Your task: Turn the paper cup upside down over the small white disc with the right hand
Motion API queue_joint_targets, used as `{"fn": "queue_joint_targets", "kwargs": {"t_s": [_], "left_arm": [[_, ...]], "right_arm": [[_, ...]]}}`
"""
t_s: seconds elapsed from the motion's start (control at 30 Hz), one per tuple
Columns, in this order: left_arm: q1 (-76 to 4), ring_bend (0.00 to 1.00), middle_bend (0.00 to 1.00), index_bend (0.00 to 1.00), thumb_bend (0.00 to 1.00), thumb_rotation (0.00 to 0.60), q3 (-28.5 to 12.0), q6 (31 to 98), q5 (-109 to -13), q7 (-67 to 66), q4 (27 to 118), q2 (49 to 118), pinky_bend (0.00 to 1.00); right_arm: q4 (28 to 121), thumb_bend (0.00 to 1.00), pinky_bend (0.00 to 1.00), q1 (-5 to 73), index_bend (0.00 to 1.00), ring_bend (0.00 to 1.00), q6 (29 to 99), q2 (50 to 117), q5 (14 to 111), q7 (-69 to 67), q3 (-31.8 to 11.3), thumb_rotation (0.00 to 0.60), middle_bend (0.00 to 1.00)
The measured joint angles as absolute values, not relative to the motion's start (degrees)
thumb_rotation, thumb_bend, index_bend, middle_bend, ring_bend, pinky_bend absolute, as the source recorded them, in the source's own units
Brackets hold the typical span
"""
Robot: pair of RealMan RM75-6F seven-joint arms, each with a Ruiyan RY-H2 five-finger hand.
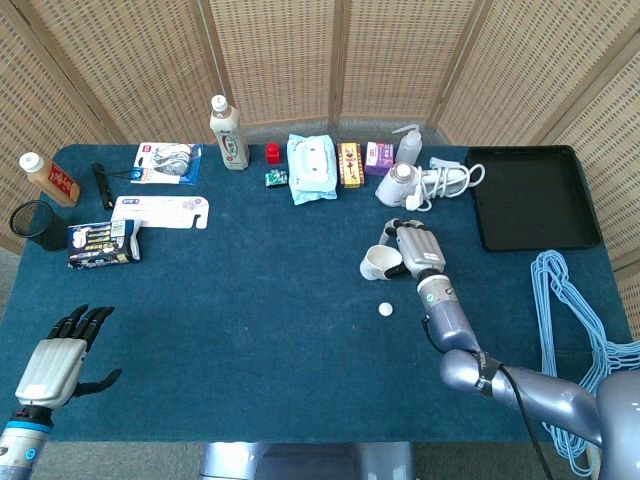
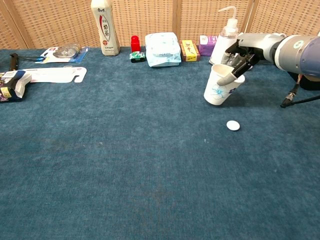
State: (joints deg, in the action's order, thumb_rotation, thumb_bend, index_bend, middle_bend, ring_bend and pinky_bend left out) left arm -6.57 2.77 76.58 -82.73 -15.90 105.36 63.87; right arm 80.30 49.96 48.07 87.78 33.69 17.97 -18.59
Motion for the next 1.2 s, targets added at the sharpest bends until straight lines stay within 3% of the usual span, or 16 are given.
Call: {"fn": "queue_joint_targets", "kwargs": {"t_s": [0.27, 0.6, 0.93, 1.2], "left_arm": [[-6.75, 0.06, 0.13, 0.07, 0.23, 0.385, 2.74, 76.6, -83.05, -16.16, 105.74, 63.66, 0.13], [-6.38, 0.06, 0.13, 0.07, 0.23, 0.389, 3.09, 77.28, -83.44, -16.67, 106.59, 63.13, 0.13], [-6.08, 0.06, 0.13, 0.07, 0.23, 0.385, 3.31, 77.85, -84.06, -16.5, 107.13, 62.52, 0.13], [-6.21, 0.06, 0.13, 0.07, 0.23, 0.382, 3.42, 77.62, -84.52, -16.24, 106.97, 62.7, 0.13]], "right_arm": [[82.95, 0.23, 0.09, 45.99, 0.45, 0.22, 43.26, 86.72, 32.5, 5.24, -21.46, 0.512, 0.21], [81.17, 0.23, 0.08, 41.35, 0.37, 0.2, 41.03, 88.84, 41.01, -5.88, -21.47, 0.509, 0.21], [79.95, 0.24, 0.07, 40.51, 0.25, 0.18, 44.36, 87.91, 44.24, -2.71, -18.41, 0.511, 0.17], [83.94, 0.24, 0.06, 40.48, 0.24, 0.18, 47.28, 83.94, 48.57, 1.8, -17.0, 0.511, 0.16]]}}
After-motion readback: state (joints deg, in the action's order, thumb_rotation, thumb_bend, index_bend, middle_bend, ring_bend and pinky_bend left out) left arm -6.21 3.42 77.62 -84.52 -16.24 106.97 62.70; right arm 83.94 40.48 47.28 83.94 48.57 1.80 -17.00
